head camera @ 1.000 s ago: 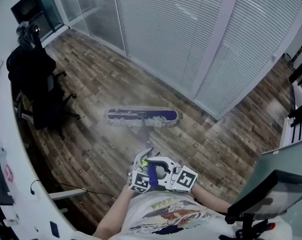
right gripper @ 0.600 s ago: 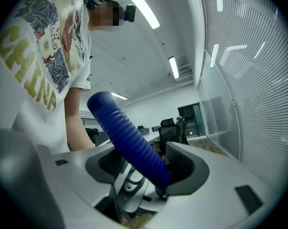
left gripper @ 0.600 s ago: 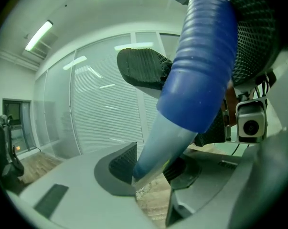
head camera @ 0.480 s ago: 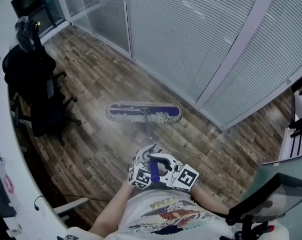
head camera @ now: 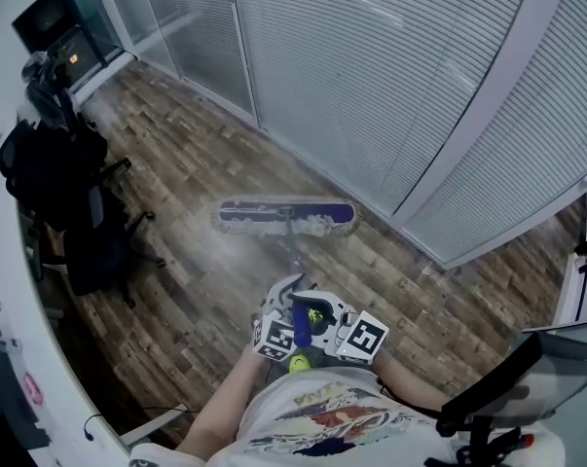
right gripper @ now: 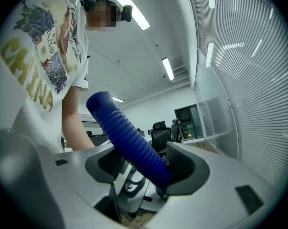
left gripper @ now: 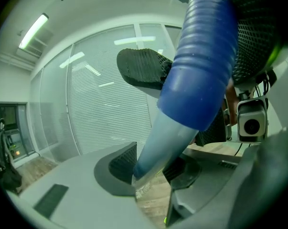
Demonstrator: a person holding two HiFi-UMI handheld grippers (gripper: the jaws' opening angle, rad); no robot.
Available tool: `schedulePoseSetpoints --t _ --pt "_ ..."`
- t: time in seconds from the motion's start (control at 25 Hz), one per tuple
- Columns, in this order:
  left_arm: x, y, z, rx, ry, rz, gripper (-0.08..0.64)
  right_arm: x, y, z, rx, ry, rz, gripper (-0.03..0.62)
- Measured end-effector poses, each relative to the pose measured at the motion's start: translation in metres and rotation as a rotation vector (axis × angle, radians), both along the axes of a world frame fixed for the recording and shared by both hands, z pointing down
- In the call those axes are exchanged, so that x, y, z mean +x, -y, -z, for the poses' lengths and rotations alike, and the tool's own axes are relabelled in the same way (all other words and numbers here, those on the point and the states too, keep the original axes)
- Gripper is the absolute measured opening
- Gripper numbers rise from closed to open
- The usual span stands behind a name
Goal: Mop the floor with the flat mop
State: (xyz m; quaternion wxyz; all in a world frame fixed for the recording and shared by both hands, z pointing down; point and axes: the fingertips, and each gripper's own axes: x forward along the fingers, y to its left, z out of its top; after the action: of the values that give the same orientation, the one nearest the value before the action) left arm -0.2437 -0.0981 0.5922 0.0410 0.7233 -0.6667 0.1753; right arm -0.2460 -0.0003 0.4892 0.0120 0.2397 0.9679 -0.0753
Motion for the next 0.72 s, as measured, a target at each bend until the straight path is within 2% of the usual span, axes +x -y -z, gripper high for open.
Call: schedulePoseSetpoints --t 0.16,0.4,0.52,0.72 --pt "-0.047 0.069 0.004 -0.013 0.016 0.007 0.112 -0.045 0.070 0.007 -0.014 0.014 0.003 0.255" --pt "-0.100 0.154 0.000 -0.038 0.057 0.001 0.112 -0.095 0.157 0.002 -0.046 -0.019 0.001 0.255" --pt "-0.116 0.180 -0.005 -0.048 0.075 -0.003 0.112 -0.110 0.184 -0.003 -0.056 -0.025 -0.002 0.258" --pt "-0.132 0.198 -0.001 -0.059 0.052 0.016 0.112 -0.125 0.204 0.002 -0.060 -0.031 0.001 0.258"
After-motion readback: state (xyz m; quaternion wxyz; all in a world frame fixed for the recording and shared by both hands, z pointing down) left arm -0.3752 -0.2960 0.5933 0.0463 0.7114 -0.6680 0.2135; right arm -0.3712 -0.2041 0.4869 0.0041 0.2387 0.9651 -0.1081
